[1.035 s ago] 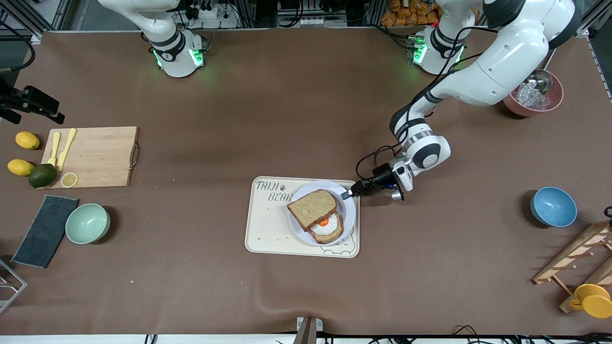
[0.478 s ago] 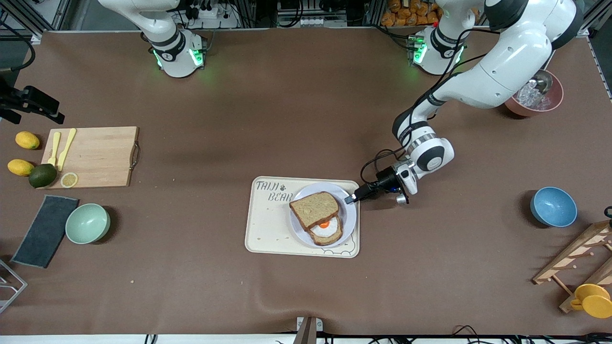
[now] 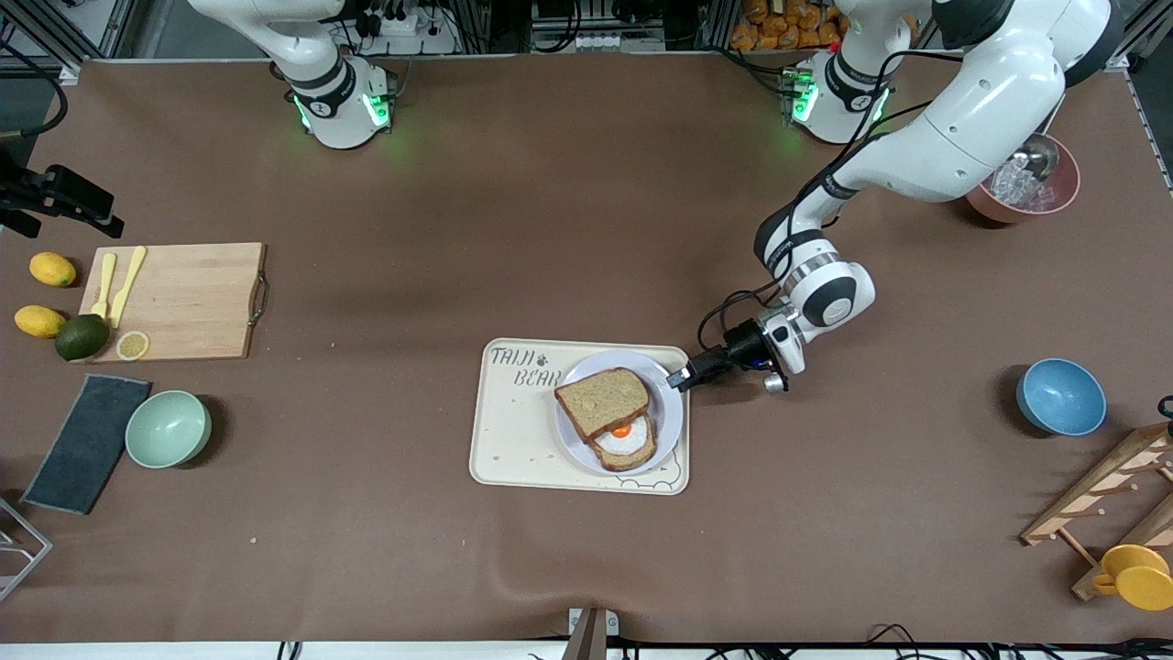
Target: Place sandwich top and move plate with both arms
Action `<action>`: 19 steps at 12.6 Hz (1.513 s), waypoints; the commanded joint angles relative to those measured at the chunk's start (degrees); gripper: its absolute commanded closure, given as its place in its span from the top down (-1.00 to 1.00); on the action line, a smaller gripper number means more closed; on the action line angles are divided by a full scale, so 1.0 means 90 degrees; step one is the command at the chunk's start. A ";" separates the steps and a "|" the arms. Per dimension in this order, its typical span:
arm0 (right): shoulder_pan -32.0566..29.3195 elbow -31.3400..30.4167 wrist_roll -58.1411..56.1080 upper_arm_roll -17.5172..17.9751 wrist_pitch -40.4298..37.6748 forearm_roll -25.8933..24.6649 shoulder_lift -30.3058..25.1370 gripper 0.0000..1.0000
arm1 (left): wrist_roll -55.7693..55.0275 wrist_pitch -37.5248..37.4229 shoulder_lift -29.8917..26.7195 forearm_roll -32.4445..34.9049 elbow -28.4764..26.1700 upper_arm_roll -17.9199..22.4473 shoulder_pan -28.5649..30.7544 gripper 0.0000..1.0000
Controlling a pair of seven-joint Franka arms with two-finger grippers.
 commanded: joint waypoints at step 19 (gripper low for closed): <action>-0.0069 -0.0013 0.0044 0.0061 -0.0083 -0.0095 -0.0004 1.00 | -0.1587 0.2556 -0.1427 0.6064 -0.0021 0.1362 0.0182 1.00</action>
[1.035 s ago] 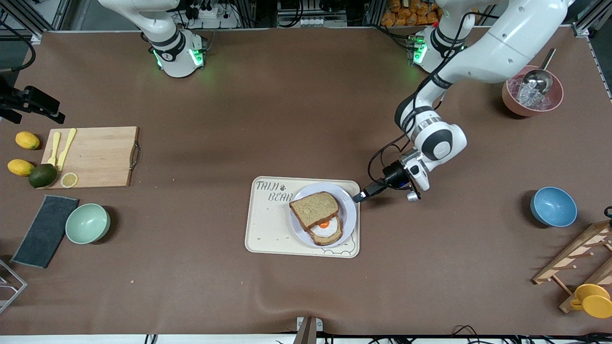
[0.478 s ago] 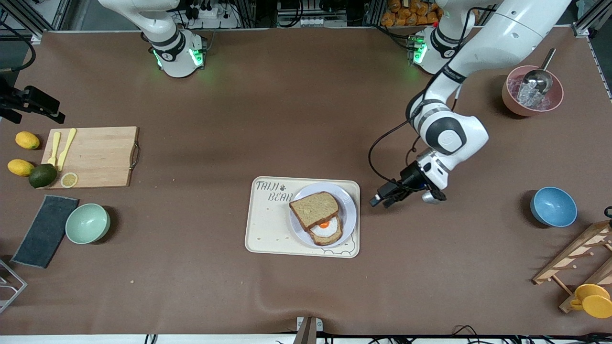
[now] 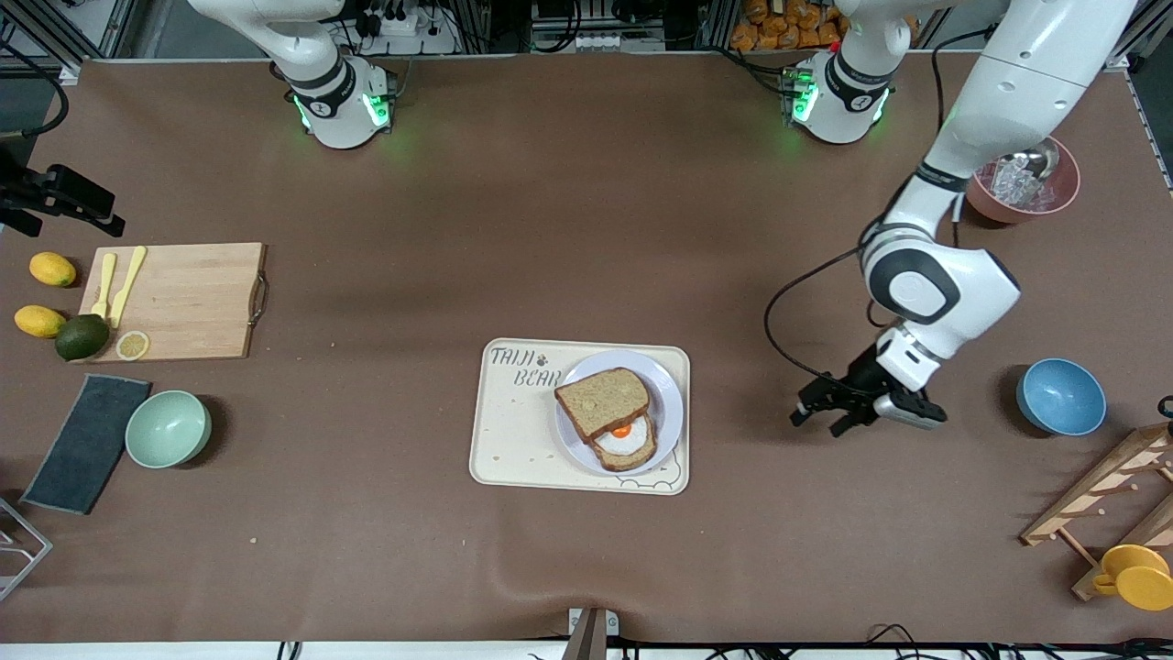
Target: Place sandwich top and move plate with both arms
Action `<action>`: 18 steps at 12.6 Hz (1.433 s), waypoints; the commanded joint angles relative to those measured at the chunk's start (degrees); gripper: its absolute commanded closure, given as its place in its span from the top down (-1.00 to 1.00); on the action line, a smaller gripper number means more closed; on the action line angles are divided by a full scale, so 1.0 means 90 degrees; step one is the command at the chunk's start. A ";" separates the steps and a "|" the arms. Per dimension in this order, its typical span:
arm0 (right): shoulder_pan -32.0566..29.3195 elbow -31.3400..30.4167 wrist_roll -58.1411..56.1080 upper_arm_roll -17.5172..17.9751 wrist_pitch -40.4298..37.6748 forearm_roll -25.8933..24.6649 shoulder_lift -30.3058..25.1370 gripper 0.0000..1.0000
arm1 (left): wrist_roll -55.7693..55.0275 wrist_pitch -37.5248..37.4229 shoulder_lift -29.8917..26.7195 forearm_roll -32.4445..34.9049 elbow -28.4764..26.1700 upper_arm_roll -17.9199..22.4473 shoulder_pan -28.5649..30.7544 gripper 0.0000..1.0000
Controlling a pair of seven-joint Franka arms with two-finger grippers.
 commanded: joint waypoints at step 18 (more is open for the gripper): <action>-0.0136 -0.0019 -0.0005 0.0052 -0.0194 -0.0095 0.0005 1.00 | -0.7292 -0.7913 -0.2503 0.7575 0.3075 0.1626 -0.1074 1.00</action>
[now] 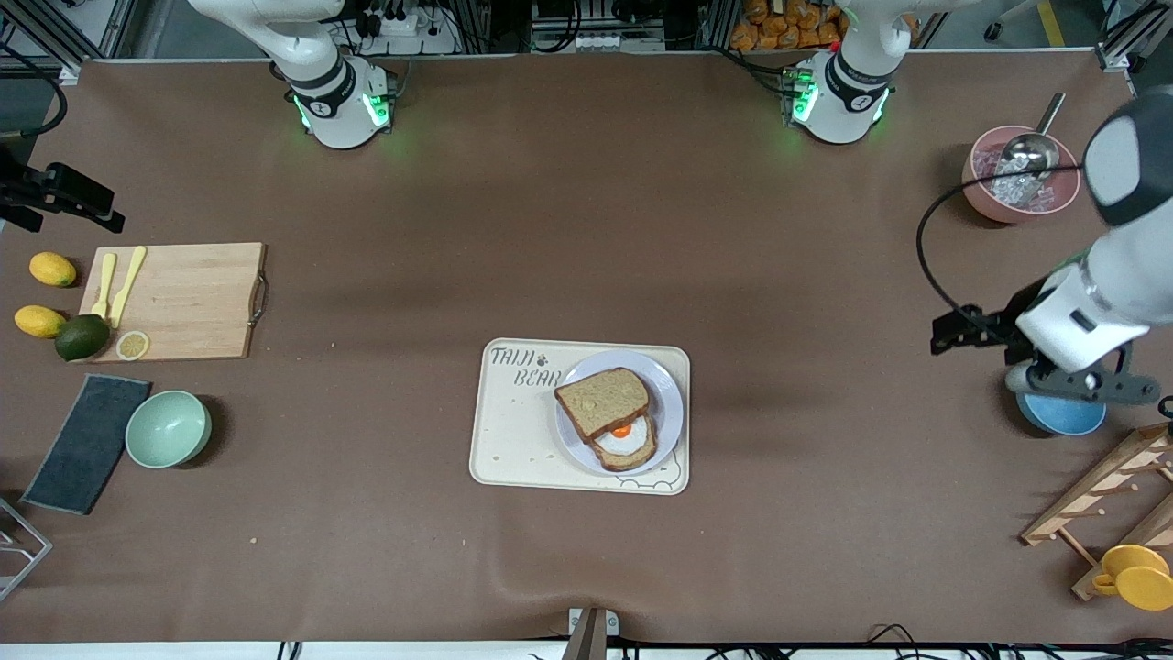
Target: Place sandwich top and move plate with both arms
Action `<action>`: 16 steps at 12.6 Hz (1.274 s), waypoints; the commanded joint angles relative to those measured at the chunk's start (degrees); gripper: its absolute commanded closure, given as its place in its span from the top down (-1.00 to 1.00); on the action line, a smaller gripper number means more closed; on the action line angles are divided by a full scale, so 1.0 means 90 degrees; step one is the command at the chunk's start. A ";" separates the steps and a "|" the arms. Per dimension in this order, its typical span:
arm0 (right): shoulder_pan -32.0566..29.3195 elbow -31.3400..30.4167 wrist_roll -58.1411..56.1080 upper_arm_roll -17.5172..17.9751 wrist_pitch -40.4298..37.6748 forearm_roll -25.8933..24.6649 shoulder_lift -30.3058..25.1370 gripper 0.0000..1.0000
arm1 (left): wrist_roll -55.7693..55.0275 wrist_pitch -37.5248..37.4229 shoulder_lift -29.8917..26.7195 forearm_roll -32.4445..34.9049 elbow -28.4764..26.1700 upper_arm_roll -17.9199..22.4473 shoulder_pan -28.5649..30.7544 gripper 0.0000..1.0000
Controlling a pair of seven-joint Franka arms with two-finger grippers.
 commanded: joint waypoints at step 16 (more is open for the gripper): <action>-0.0164 0.0002 -0.0024 0.0064 -0.0099 -0.0095 0.0015 1.00 | -0.0617 -0.1572 -0.1674 0.0161 -0.0043 0.0728 -0.0599 1.00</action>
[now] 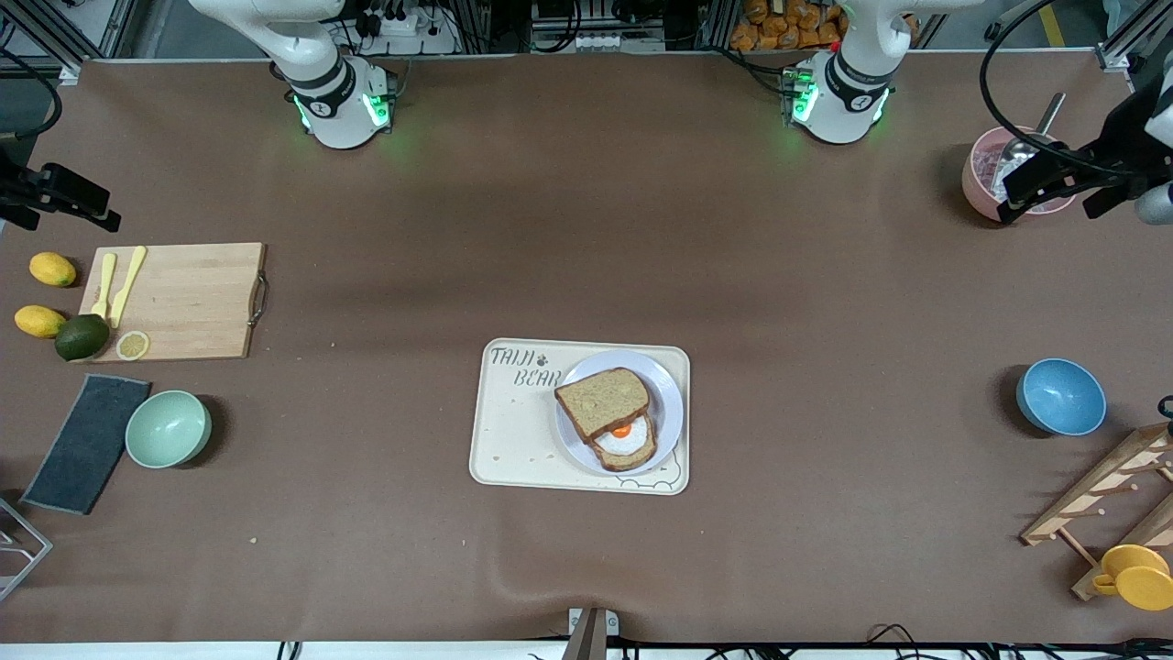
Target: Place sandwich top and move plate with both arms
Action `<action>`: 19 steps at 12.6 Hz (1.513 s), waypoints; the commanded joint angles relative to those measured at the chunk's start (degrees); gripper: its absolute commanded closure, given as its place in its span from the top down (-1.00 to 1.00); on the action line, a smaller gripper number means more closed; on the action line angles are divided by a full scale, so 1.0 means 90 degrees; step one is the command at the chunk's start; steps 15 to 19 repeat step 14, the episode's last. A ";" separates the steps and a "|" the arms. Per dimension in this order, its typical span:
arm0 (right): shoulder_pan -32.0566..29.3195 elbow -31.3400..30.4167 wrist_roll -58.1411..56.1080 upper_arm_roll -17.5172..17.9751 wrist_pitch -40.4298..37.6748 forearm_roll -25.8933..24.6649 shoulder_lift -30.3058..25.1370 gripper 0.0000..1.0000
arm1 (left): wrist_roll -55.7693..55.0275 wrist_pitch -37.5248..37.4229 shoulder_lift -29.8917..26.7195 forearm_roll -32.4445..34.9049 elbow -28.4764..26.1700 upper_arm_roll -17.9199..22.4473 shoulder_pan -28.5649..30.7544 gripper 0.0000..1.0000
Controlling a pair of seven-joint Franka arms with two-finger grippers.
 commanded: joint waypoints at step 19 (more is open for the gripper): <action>-0.0076 -0.0004 -0.0023 0.0067 -0.0042 -0.0095 0.0007 1.00 | 0.0407 -0.0302 -0.0191 0.0281 -0.0070 -0.0163 -0.0119 1.00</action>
